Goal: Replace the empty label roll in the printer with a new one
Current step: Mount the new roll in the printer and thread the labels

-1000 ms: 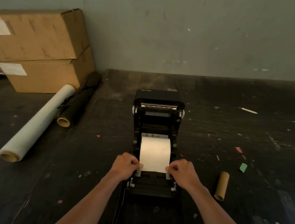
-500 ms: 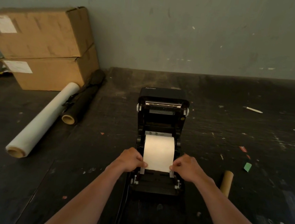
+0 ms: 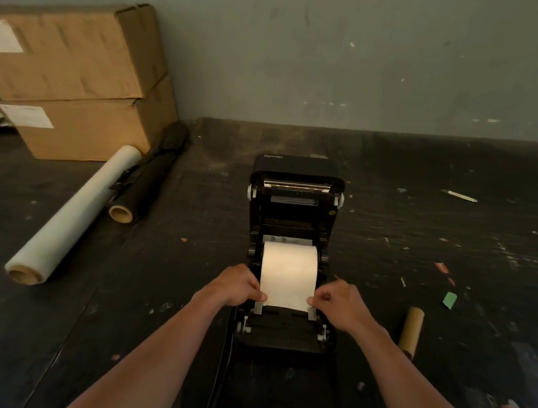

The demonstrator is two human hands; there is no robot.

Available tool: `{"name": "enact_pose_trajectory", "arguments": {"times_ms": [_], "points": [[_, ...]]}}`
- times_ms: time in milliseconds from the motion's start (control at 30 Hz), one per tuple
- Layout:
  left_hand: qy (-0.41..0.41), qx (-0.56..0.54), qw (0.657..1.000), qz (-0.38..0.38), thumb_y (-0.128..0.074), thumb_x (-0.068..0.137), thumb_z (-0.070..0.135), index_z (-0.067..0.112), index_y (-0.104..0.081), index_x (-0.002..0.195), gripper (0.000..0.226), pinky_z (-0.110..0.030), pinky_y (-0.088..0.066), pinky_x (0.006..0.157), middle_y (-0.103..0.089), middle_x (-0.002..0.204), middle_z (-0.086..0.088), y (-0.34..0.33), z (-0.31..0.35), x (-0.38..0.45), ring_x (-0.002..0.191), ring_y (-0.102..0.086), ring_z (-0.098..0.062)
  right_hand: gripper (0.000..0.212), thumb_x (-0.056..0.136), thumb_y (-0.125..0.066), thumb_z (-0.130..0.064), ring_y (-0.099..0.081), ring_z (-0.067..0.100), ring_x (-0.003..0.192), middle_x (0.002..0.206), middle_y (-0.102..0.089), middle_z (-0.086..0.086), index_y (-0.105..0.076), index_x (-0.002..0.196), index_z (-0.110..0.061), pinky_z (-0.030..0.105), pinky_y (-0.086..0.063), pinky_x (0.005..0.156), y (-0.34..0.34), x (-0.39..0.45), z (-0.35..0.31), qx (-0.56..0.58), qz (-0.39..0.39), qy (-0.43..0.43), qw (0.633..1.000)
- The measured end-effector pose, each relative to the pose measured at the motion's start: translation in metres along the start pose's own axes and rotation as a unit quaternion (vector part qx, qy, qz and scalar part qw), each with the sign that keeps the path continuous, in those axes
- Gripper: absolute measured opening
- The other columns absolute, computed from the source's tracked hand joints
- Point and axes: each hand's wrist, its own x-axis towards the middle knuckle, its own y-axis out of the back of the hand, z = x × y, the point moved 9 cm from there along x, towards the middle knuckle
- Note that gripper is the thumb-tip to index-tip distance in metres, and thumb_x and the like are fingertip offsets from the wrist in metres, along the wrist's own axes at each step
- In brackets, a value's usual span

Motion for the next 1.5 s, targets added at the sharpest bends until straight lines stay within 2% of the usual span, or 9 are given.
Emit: {"name": "enact_pose_trajectory", "arguments": {"times_ms": [267, 467, 700, 833, 1000, 1300, 1400, 1433, 1500], "points": [[0.003, -0.042, 0.999, 0.007, -0.071, 0.087, 0.023, 0.009, -0.074, 0.105, 0.024, -0.029, -0.047, 0.093, -0.072, 0.109, -0.005, 0.000, -0.005, -0.002, 0.099, -0.063, -0.015, 0.019, 0.089, -0.062, -0.030, -0.056, 0.001, 0.081, 0.091, -0.062, -0.007, -0.071, 0.100, -0.017, 0.020, -0.041, 0.075, -0.003, 0.005, 0.002, 0.003, -0.040, -0.020, 0.999], [-0.014, 0.017, 0.999, -0.036, -0.064, 0.092, 0.027, 0.008, -0.073, 0.098, 0.022, -0.028, -0.044, 0.077, -0.066, 0.092, -0.001, -0.002, 0.000, -0.004, 0.086, -0.060, -0.014, 0.014, 0.092, -0.058, -0.030, -0.058, 0.002, 0.085, 0.089, -0.061, -0.010, -0.068, 0.097, -0.021, 0.020, -0.042, 0.076, -0.003, 0.002, -0.001, 0.007, -0.049, -0.002, 0.999], [0.024, 0.051, 0.997, -0.057, -0.064, 0.091, 0.028, 0.010, -0.071, 0.109, 0.027, -0.023, -0.041, 0.055, -0.067, 0.102, -0.008, 0.003, 0.007, -0.006, 0.095, -0.064, -0.026, 0.016, 0.090, -0.061, -0.028, -0.059, 0.004, 0.082, 0.090, -0.063, -0.004, -0.070, 0.096, -0.016, 0.015, -0.041, 0.065, -0.004, 0.003, -0.002, -0.017, -0.044, -0.007, 0.999], [0.046, 0.012, 0.997, -0.054, -0.066, 0.089, 0.036, 0.010, -0.069, 0.108, 0.032, -0.022, -0.038, 0.051, -0.061, 0.084, 0.000, 0.002, 0.005, -0.008, 0.063, -0.051, -0.010, 0.018, 0.090, -0.061, -0.027, -0.059, 0.006, 0.083, 0.092, -0.064, -0.002, -0.070, 0.098, -0.015, 0.016, -0.042, 0.067, -0.003, 0.003, -0.002, -0.029, -0.049, -0.011, 0.998], [0.053, -0.046, 0.997, -0.029, -0.068, 0.088, 0.030, 0.012, -0.071, 0.110, 0.029, -0.025, -0.041, 0.058, -0.062, 0.085, 0.000, 0.000, 0.000, -0.010, 0.075, -0.055, -0.010, 0.020, 0.090, -0.062, -0.027, -0.057, 0.005, 0.082, 0.102, -0.067, 0.001, -0.071, 0.100, -0.012, 0.019, -0.041, 0.072, -0.002, 0.005, -0.004, -0.043, -0.068, -0.012, 0.997], [0.098, -0.013, 0.992, -0.077, -0.066, 0.090, 0.029, 0.007, -0.069, 0.102, 0.025, -0.025, -0.035, 0.051, -0.051, 0.068, 0.001, -0.001, 0.004, -0.016, 0.055, -0.043, -0.012, 0.025, 0.088, -0.064, -0.029, -0.058, 0.009, 0.093, 0.110, -0.066, 0.003, -0.069, 0.106, -0.013, 0.025, -0.041, 0.082, -0.003, 0.004, 0.000, 0.012, -0.084, -0.043, 0.995], [0.109, -0.030, 0.989, -0.090, -0.068, 0.088, 0.031, 0.002, -0.066, 0.109, 0.036, -0.028, -0.043, 0.060, -0.057, 0.075, -0.003, -0.001, 0.005, -0.017, 0.073, -0.041, -0.011, 0.024, 0.090, -0.060, -0.030, -0.057, 0.009, 0.093, 0.111, -0.065, 0.004, -0.068, 0.105, -0.014, 0.025, -0.040, 0.081, -0.007, 0.002, -0.002, -0.020, -0.101, -0.038, 0.994], [0.114, -0.044, 0.989, -0.085, -0.070, 0.087, 0.032, 0.000, -0.065, 0.113, 0.042, -0.034, -0.052, 0.072, -0.063, 0.082, -0.007, -0.001, 0.004, -0.017, 0.120, -0.045, -0.031, 0.024, 0.090, -0.060, -0.030, -0.057, 0.009, 0.093, 0.112, -0.065, 0.003, -0.068, 0.106, -0.014, 0.025, -0.040, 0.082, -0.007, 0.003, -0.002, -0.029, -0.104, -0.040, 0.993], [0.121, -0.066, 0.988, -0.071, -0.072, 0.085, 0.032, 0.001, -0.064, 0.115, 0.044, -0.048, -0.048, 0.098, -0.069, 0.099, -0.016, -0.001, 0.001, -0.018, 0.123, -0.051, -0.043, 0.026, 0.090, -0.060, -0.031, -0.056, 0.009, 0.091, 0.113, -0.066, 0.004, -0.069, 0.107, -0.013, 0.025, -0.040, 0.081, -0.007, 0.004, -0.002, -0.041, -0.109, -0.043, 0.992]]}}
